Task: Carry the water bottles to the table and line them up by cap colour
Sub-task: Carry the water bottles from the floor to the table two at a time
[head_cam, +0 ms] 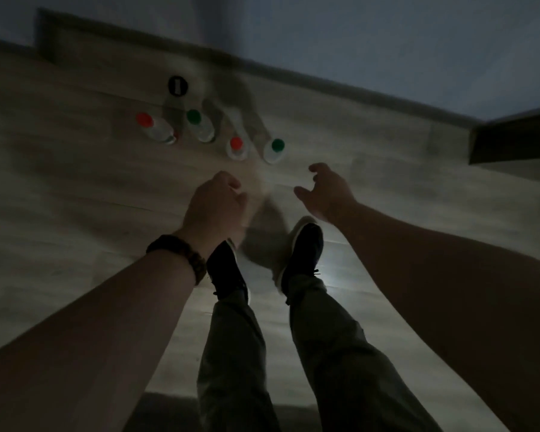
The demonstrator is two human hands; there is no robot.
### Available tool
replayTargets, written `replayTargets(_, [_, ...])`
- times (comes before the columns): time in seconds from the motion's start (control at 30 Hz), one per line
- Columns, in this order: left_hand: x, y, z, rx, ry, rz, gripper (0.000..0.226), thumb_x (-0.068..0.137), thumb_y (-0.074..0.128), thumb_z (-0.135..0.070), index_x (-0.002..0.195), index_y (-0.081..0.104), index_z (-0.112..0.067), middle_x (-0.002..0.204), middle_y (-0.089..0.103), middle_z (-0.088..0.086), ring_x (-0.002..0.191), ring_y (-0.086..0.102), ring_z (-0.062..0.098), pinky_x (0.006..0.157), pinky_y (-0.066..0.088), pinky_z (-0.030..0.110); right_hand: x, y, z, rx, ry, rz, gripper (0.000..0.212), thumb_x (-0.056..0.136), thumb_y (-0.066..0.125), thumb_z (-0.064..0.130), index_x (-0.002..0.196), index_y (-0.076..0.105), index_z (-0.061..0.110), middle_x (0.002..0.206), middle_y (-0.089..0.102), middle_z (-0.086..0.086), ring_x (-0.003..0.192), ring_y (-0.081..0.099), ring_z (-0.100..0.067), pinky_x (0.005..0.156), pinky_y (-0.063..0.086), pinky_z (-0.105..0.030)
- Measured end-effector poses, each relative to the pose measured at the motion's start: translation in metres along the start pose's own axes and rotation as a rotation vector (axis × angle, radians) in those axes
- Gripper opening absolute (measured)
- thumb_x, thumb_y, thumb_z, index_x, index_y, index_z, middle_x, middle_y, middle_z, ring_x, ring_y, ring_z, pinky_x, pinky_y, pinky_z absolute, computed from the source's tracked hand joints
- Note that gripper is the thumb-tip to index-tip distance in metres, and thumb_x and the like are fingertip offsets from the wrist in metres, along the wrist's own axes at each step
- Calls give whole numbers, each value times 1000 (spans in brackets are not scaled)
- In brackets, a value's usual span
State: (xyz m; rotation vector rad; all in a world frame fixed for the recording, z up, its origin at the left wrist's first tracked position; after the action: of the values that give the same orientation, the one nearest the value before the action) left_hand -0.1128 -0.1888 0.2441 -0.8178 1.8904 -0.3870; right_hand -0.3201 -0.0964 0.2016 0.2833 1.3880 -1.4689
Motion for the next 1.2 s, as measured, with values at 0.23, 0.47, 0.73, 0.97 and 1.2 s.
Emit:
replayTargets(0.23, [80,41,50,66,-11,-23,28,96,67,-34,118,63,-17,116,72,4,115,63,25,85,40,24,95,64,-27,129,4,-61,77,93,72,40,155,33,18,143,57,-10,121,60,-29,86,47,-31])
replayTargets(0.47, [134,88,78,84,-20,-34,31,97,64,-37,120,62,-17,120,69,3,106,60,19,73,38,20,168,84,-22,202,-168,-129,98,81,84,45,158,27,23,148,52,-11,131,53,-33,104,45,-38])
replayTargets(0.73, [155,120,91,43,-82,-25,31,100,61,-38,125,60,-18,123,66,3,86,55,11,51,31,10,197,95,-1,249,-327,-152,62,97,64,49,149,47,21,144,58,-3,133,53,-23,105,40,-29])
replayTargets(0.97, [160,113,89,-37,-161,-51,40,102,60,-37,135,51,-16,128,63,7,94,60,16,62,40,22,185,74,-7,238,-278,-156,60,97,61,55,141,55,14,137,63,-5,125,57,-19,93,38,-23])
replayTargets(1.2, [178,93,74,-75,-144,-121,71,101,63,-35,157,27,-10,159,39,12,141,45,27,113,42,38,160,78,-29,233,-246,-27,62,99,54,59,141,54,14,137,63,-7,125,58,-24,96,42,-30])
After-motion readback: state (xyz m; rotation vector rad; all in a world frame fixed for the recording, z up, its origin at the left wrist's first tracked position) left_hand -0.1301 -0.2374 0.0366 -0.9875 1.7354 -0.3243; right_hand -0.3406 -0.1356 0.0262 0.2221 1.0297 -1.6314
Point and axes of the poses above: each hand's wrist, its own x-axis towards the middle knuckle, its own y-axis out of the palm, z = x × y, the point moved 4 cm from there along x, towards the middle knuckle
